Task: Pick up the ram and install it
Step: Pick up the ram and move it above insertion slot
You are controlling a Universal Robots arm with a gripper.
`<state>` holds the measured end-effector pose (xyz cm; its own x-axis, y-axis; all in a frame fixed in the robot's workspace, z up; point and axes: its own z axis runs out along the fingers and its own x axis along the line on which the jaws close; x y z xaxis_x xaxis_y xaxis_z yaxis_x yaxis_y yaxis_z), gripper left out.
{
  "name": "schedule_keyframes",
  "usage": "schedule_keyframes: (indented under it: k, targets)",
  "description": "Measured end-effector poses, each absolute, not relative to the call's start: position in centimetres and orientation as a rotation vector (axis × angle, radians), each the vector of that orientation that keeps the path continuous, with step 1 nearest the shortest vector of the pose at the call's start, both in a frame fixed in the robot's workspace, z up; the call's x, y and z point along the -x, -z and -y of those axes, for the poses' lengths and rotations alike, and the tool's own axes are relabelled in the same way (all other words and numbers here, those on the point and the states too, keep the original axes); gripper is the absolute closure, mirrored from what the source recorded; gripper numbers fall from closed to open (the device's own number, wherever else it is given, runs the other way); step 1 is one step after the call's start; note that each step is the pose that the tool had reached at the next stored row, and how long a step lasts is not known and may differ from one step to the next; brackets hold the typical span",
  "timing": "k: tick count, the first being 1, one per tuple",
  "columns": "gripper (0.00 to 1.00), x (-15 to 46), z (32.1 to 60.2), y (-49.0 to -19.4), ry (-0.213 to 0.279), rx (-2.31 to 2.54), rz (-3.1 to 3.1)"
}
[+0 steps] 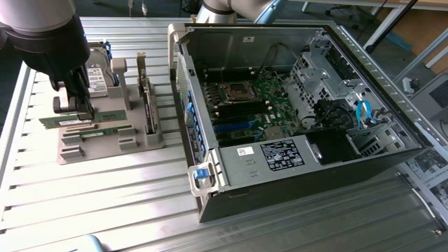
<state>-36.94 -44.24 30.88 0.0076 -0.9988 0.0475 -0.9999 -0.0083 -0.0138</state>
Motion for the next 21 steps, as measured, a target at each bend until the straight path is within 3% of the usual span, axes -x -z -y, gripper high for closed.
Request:
schedule_keyframes:
  k: [21]
  targets:
    - [0.88, 36.9, 44.2, -32.0, -0.068, -2.213, 2.195]
